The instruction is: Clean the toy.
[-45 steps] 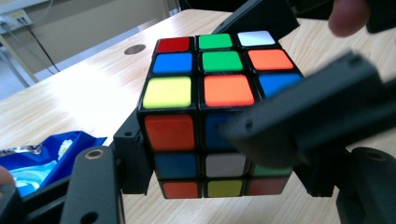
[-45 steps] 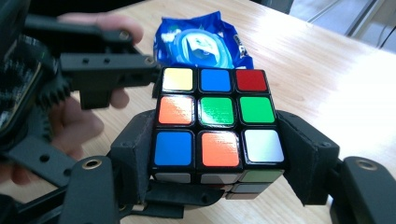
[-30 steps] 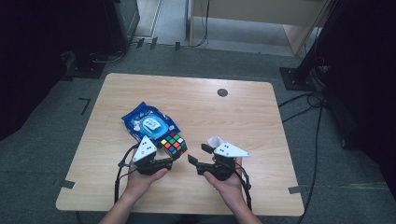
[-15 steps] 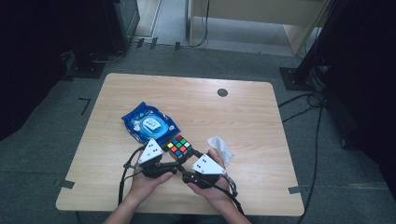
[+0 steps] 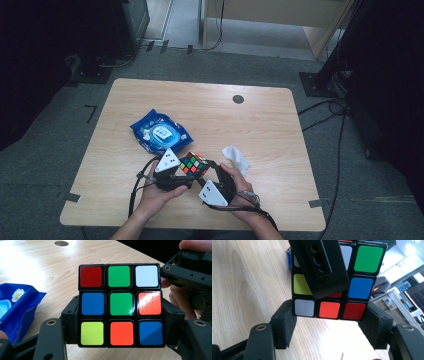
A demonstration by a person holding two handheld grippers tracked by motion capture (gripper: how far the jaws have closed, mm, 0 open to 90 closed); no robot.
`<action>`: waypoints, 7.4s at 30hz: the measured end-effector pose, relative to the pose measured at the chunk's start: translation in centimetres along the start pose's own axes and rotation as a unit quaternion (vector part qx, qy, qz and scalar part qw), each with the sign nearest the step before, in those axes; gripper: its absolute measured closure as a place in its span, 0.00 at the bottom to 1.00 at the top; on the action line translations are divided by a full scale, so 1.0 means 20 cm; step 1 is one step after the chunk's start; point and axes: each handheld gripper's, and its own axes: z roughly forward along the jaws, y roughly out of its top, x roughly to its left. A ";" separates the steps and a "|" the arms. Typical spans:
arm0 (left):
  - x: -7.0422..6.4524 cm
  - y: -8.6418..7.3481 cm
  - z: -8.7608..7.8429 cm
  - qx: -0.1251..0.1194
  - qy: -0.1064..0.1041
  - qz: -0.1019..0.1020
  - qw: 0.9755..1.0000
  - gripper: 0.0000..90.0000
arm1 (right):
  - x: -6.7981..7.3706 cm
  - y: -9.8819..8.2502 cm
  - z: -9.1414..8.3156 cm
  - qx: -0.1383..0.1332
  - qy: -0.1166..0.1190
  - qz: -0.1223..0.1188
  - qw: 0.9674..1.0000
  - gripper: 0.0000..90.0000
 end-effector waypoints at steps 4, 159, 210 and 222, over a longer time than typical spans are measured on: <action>0.02 0.00 -0.02 -0.022 0.018 -0.012 1.000 0.38 | -0.05 -0.03 0.00 0.017 0.016 0.011 1.000 0.37; 0.07 0.02 -0.09 -0.045 0.044 0.045 0.997 0.38 | -0.41 -0.19 -0.04 -0.089 0.128 0.343 0.926 0.42; 0.15 0.16 -0.16 -0.059 -0.067 -0.061 0.994 0.36 | -0.36 -0.21 -0.07 -0.075 0.037 0.151 0.985 0.39; -0.05 0.08 0.38 0.063 0.004 -0.018 0.998 0.43 | -0.40 -0.41 -0.33 -0.015 0.037 0.317 0.948 0.39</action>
